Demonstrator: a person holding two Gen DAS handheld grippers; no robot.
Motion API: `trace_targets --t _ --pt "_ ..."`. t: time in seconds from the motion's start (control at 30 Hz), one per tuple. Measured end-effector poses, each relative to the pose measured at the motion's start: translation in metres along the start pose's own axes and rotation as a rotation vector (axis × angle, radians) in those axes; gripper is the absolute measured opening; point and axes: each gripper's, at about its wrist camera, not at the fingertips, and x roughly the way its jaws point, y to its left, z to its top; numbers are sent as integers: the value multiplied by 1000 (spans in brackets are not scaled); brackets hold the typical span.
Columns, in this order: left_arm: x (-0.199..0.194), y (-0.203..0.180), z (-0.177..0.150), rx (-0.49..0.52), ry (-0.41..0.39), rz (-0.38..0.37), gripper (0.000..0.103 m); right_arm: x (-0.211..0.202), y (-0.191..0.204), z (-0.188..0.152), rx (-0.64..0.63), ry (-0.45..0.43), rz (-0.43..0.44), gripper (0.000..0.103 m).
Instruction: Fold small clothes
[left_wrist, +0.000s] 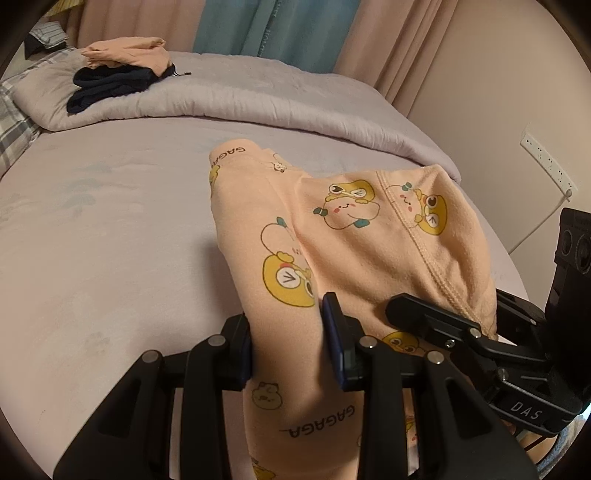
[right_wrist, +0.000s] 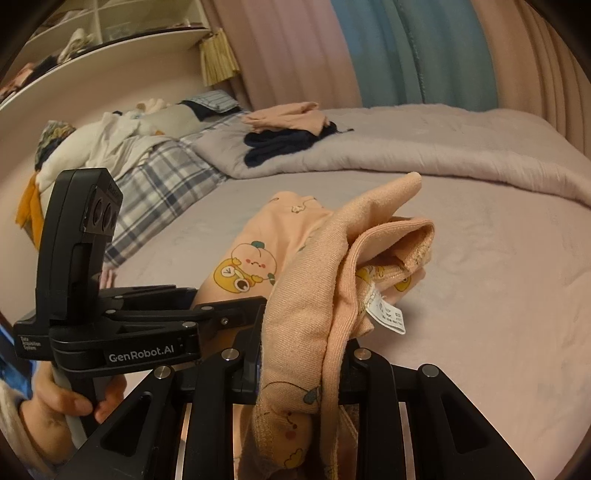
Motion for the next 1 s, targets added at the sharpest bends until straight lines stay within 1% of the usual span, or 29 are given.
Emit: trace_targets --t 0.23,0.6,0.67,1.0 --pt "-27 4 -7 -19 -38 13 32 -2 18 5 -39 -19 19 27" --pt "-62 12 -3 -20 -111 55 32 -6 41 15 -99 -58 50 27" --pt "-67 12 -3 -13 -126 72 32 -6 44 16 -106 -66 59 27" --pt "-81 21 3 -14 -165 110 33 -1 55 27 -145 -92 92 27"
